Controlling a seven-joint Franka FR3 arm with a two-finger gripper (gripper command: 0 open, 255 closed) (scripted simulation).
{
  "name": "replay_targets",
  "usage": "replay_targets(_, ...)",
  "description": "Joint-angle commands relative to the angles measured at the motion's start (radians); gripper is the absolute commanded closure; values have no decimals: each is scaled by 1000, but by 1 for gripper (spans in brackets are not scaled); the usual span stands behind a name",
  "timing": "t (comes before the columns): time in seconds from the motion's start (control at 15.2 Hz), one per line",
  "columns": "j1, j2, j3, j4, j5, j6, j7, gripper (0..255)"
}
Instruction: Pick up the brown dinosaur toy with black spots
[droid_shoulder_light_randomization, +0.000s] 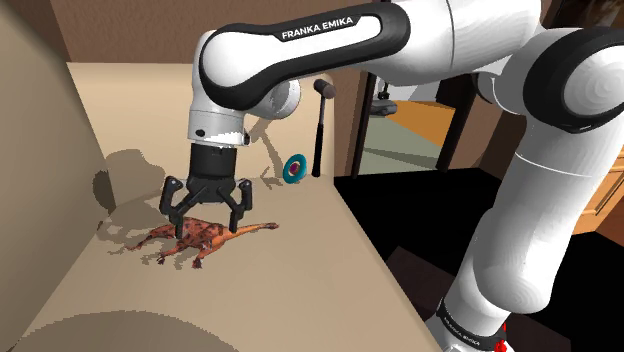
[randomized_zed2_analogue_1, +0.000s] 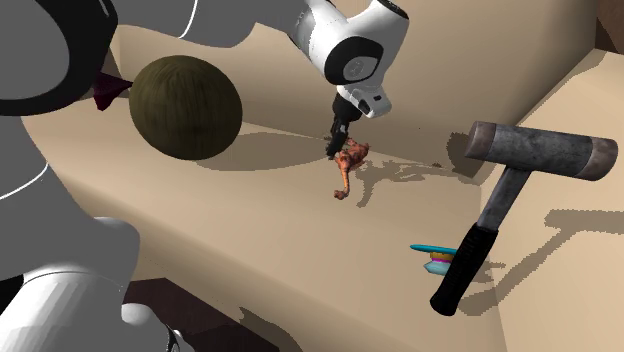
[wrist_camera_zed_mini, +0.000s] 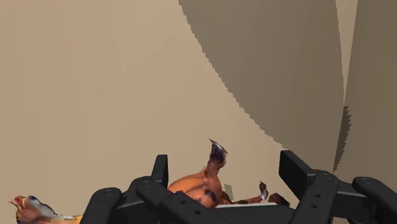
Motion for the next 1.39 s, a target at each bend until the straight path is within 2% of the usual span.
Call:
replay_targets(0.0,4,13,3,-10,0,24,1,0)
replay_targets(0.26,7,29,6,-53,2,80,-16,0)
replay_targets(0.4,7,29,6,-53,2,80,-16,0)
replay_targets(0.46,8,29,6,-55,2,81,-16,255)
replay_targets(1.06,7,29,6,-53,2,80,-16,255)
replay_targets(1.32,5,15,4,-16,0,31,-1,255)
